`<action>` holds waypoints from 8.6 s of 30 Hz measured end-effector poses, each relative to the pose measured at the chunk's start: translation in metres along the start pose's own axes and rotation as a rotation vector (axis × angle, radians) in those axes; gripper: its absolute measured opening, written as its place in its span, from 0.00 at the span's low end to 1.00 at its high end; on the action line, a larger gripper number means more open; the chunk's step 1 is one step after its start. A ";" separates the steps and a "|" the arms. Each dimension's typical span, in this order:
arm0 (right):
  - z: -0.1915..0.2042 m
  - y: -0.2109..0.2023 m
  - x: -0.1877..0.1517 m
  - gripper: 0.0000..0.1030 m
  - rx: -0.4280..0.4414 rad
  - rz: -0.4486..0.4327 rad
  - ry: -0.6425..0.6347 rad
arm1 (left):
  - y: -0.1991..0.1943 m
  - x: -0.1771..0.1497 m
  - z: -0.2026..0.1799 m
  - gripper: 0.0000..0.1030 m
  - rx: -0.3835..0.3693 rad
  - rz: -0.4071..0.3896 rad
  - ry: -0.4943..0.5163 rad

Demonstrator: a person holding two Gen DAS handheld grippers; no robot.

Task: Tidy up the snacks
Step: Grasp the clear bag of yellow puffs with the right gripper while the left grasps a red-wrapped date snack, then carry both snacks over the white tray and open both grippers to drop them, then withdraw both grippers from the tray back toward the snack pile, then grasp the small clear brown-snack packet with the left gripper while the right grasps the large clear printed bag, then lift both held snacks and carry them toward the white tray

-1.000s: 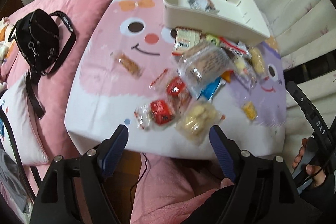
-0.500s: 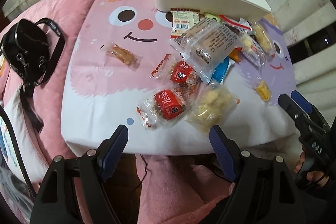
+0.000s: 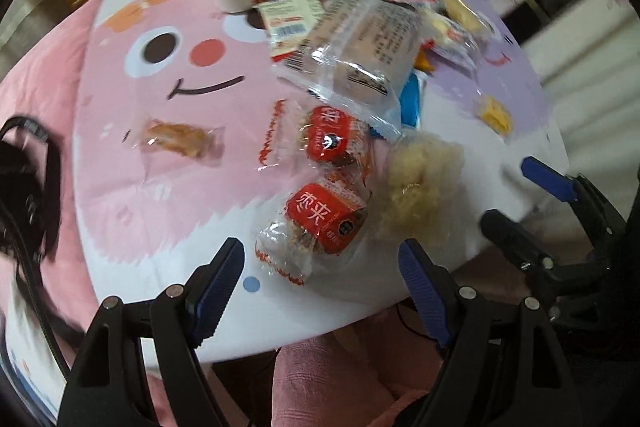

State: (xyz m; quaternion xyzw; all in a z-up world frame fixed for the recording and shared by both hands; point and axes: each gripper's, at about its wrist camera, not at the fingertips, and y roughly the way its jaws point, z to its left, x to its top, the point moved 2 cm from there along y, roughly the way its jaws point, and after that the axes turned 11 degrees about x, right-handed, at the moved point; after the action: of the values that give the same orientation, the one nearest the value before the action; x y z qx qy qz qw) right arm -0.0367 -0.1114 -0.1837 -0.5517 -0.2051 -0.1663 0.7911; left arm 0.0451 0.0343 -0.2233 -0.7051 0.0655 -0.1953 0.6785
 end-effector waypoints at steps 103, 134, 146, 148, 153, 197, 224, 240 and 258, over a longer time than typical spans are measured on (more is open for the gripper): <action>-0.018 0.007 0.227 0.42 0.109 -0.142 -0.250 | -0.089 0.231 0.054 0.47 -0.078 -0.336 -0.134; -0.086 0.021 0.269 0.60 0.107 -0.154 -0.148 | -0.088 0.258 0.073 0.69 0.032 -0.318 -0.344; -0.064 0.002 0.245 0.70 0.075 -0.157 -0.089 | -0.111 0.195 0.102 0.77 0.057 -0.306 -0.382; -0.057 -0.002 0.237 0.71 0.069 -0.160 -0.086 | -0.114 0.180 0.109 0.77 0.060 -0.302 -0.386; -0.035 -0.011 0.217 0.74 0.050 -0.154 -0.065 | -0.120 0.145 0.125 0.78 0.068 -0.291 -0.394; -0.006 0.073 0.124 0.81 0.048 0.199 0.761 | -0.009 0.040 0.169 0.76 -0.090 0.119 -0.587; -0.036 0.162 0.132 0.86 -0.055 0.501 0.815 | 0.068 0.078 0.150 0.55 -0.113 0.349 -0.741; -0.046 0.169 0.132 0.86 -0.029 0.541 0.826 | 0.077 0.078 0.158 0.18 -0.161 0.336 -0.848; -0.044 0.143 0.117 0.80 -0.035 0.488 0.879 | 0.039 0.069 0.161 0.17 -0.140 0.250 -0.778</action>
State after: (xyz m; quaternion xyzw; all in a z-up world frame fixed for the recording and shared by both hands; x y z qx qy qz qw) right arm 0.1404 -0.1093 -0.2534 -0.4744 0.2853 -0.1966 0.8093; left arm 0.1739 0.1571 -0.2490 -0.7573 -0.0975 0.1748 0.6217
